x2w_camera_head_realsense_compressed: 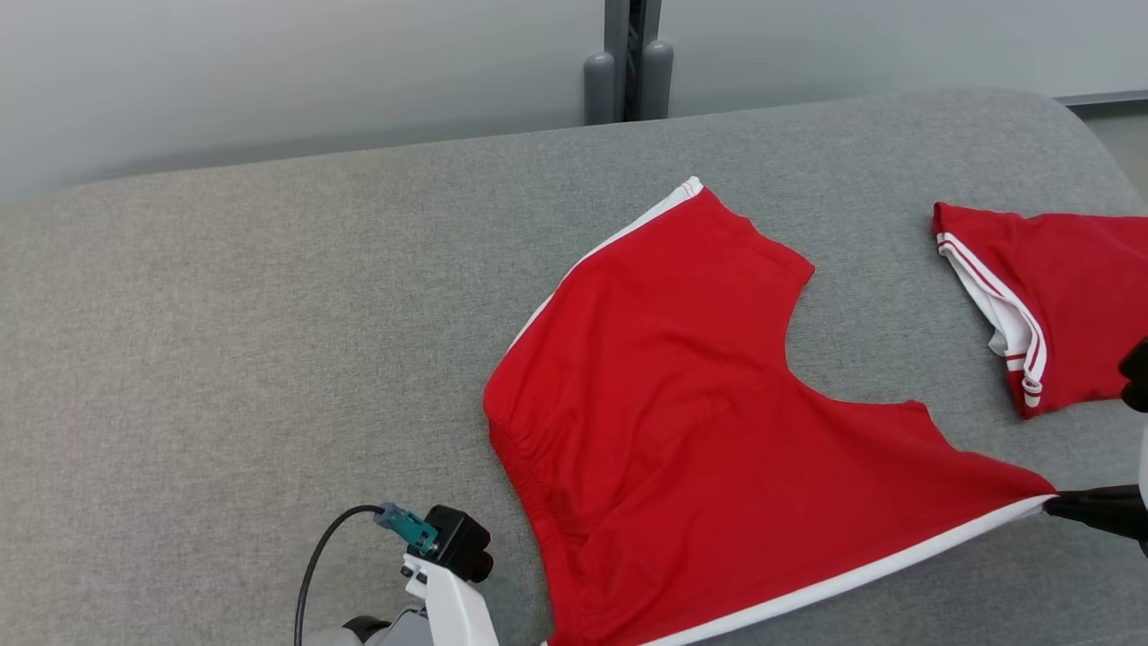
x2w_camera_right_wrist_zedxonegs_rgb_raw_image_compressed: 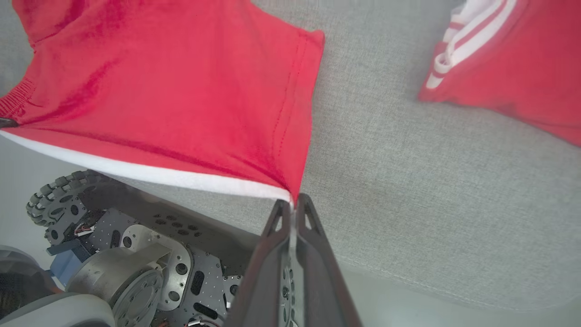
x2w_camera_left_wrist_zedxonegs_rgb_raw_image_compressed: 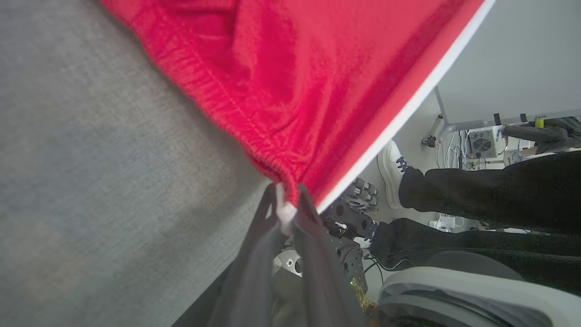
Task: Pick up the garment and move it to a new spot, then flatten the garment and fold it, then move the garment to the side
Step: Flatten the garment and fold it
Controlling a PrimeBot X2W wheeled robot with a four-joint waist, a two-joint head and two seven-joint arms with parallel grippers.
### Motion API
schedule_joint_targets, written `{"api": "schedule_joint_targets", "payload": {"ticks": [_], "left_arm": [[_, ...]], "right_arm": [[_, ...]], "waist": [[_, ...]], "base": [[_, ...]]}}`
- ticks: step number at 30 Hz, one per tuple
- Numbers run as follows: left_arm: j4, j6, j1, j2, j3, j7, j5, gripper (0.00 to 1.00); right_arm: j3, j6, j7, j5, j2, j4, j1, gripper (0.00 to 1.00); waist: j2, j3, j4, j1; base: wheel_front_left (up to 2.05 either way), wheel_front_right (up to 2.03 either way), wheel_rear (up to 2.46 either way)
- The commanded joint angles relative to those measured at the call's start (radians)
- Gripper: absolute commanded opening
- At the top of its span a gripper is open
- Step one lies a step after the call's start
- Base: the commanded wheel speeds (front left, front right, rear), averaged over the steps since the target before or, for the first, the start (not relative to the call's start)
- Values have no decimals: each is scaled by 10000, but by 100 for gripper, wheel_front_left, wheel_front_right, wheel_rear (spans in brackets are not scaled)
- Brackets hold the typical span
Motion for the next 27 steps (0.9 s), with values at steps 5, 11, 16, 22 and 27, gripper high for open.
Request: {"api": "schedule_joint_targets", "payload": {"ticks": [5, 11, 16, 22, 27], "left_arm": [[-555, 343, 102, -44, 593, 57, -842, 0], [-989, 365, -190, -202, 1245, 182, -1711, 0], [-1259, 378, -525, -223, 1915, 505, -2638, 0], [-1269, 204, -1000, -552, 2625, 837, -3611, 0], [-1014, 206, -1308, -1015, 2962, 1074, -4260, 0]], "right_arm": [[-322, -25, 97, -354, -43, -119, -291, 0], [-656, -19, 386, -892, 76, -223, -895, 0], [-1188, -19, 783, -1095, 356, -56, -1695, 0], [-1712, -19, 1405, -1331, 648, 484, -2622, 0], [-1987, -19, 1738, -1681, 1026, 1113, -3291, 0]], "waist": [[-1, 259, 216, 0], [-1, 545, 543, 0], [-1, 867, 967, 0], [-1, 1326, 1676, 0], [-1, 1739, 2237, 0]], "base": [[0, 0, 0], [0, 0, 0], [0, 0, 0], [0, 0, 0], [0, 0, 0]]}}
